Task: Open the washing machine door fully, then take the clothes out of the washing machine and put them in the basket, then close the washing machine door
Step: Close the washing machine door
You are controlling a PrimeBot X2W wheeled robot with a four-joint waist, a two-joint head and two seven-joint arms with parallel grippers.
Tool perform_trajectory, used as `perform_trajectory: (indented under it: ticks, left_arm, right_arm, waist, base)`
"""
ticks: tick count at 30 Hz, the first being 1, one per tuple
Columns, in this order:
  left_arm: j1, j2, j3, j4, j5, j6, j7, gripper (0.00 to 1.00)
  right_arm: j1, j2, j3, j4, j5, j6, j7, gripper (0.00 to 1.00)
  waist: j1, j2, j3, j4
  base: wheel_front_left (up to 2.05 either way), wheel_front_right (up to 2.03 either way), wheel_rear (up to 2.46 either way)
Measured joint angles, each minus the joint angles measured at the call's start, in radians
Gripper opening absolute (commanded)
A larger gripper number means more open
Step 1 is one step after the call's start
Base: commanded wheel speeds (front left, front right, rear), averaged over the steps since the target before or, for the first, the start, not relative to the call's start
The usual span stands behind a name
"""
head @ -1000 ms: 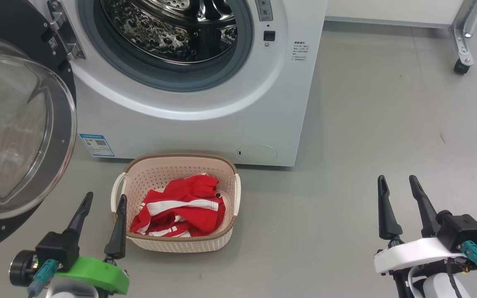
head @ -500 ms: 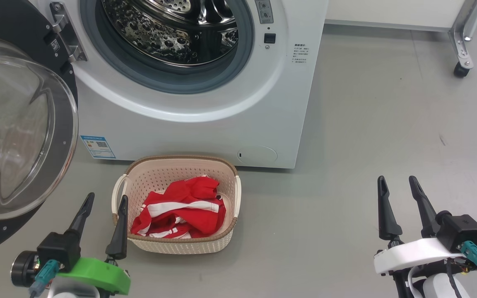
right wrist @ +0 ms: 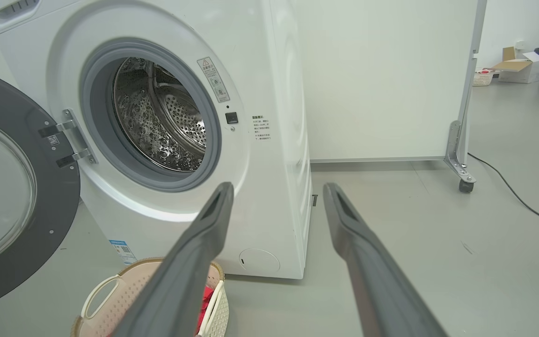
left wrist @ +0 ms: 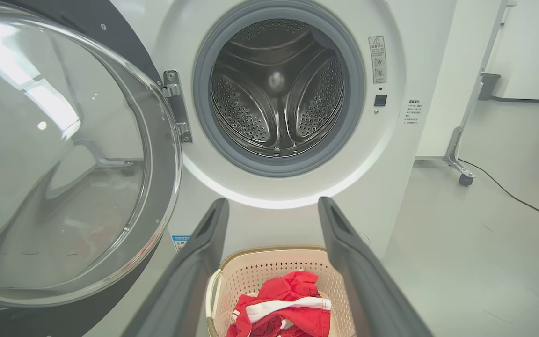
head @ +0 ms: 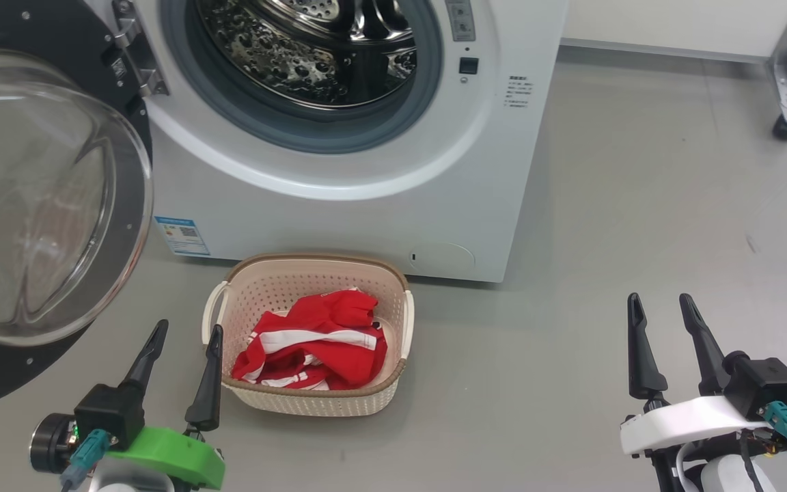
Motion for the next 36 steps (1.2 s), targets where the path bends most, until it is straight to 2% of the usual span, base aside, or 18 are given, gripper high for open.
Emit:
perform_trajectory:
  ticks: [13, 29, 36]
  left_arm:
    - [0.000, -0.006, 0.002, 0.004, 0.000, 0.000, 0.000, 1.00]
    - [0.001, -0.006, 0.010, 0.021, 0.007, 0.001, 0.000, 1.00]
    - [0.027, 0.004, 0.053, 0.004, 0.007, 0.013, 0.000, 1.00]
  right_arm:
    - [0.002, -0.003, 0.016, -0.004, 0.000, 0.007, 0.000, 1.00]
    - [0.003, -0.002, 0.052, 0.007, 0.001, 0.009, 0.000, 1.00]
    - [0.002, 0.000, 0.105, 0.021, 0.001, 0.012, 0.000, 1.00]
  waist:
    - [0.0000, 0.0000, 0.002, 0.119]
    - [0.0000, 0.0000, -0.023, 0.317]
    - [0.0000, 0.0000, -0.037, 0.372]
  base:
    - [0.00, 0.00, 0.00]
    - [0.00, 0.00, 0.00]
    - [0.00, 0.00, 0.00]
